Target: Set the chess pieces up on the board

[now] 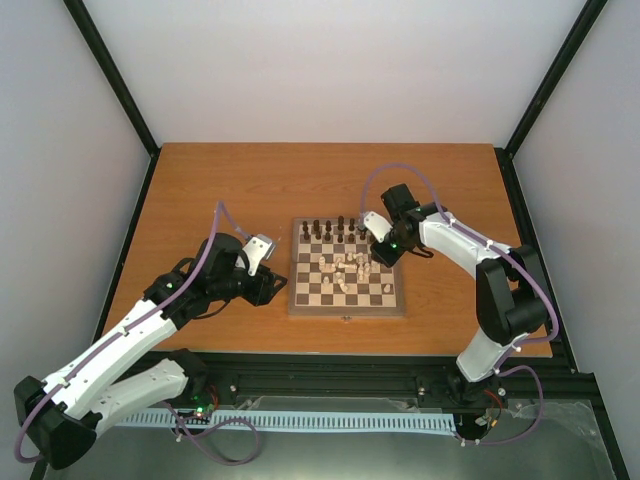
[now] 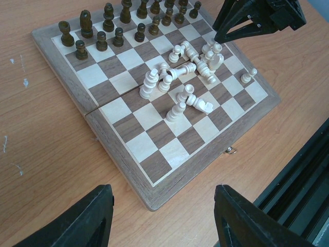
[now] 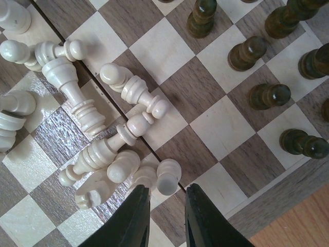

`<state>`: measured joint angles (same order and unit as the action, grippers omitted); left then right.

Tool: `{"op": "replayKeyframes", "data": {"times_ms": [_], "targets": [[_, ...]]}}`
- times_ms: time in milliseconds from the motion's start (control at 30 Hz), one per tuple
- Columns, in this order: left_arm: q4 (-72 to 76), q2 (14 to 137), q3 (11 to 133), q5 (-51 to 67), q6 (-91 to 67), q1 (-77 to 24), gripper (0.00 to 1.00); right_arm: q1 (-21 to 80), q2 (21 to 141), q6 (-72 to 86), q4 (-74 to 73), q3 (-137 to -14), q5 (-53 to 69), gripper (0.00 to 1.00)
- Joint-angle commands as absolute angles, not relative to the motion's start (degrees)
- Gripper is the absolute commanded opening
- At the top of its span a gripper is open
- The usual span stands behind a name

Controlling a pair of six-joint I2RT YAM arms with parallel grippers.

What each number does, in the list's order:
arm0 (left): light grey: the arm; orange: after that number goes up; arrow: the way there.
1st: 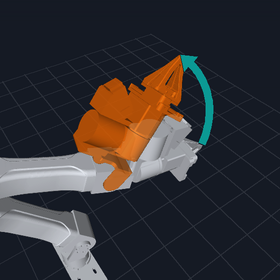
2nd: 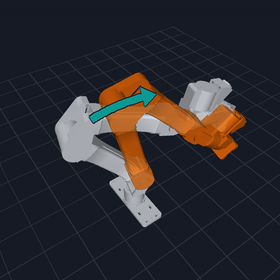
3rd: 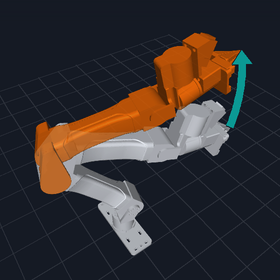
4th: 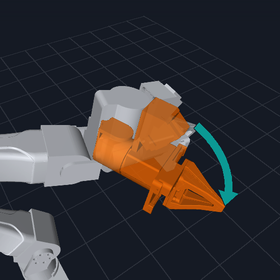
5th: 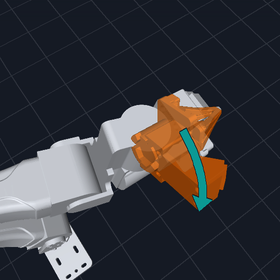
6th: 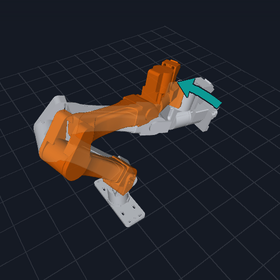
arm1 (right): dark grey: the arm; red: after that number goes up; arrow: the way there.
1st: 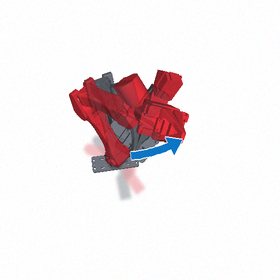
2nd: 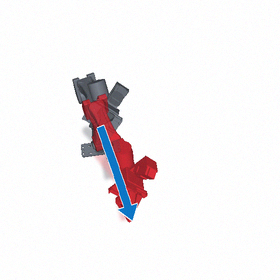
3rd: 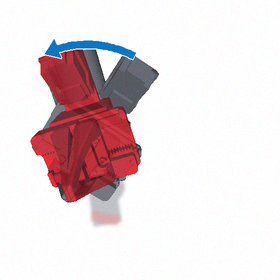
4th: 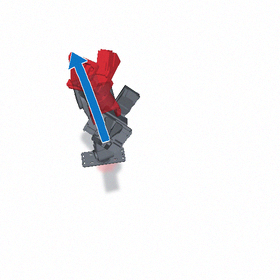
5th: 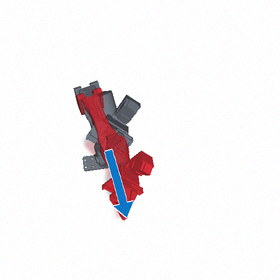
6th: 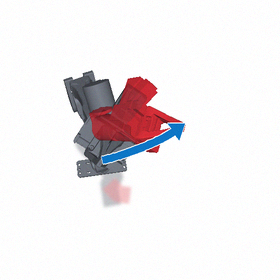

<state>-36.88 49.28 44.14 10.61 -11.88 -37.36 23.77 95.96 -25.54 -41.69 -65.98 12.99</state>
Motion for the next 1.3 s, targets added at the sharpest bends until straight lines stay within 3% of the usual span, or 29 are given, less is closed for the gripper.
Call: {"op": "replayKeyframes", "data": {"times_ms": [0,767,1267], "targets": [[-35.75,48.63,44.65,11.09,-10.8,-37.79,0.57,24.26,96.89,-24.12,-40.81,-66.62,11.98,0.21],[-35.65,48.52,44.61,10.9,-10.64,-37.79,0.57,24.21,101.43,-22.67,-41.52,-69.66,11.05,0.24],[-35.69,48.56,44.63,11.17,-10.7,-37.79,0.57,24.26,101.56,-22.64,-41.25,-70.37,10.87,0.07]]}}
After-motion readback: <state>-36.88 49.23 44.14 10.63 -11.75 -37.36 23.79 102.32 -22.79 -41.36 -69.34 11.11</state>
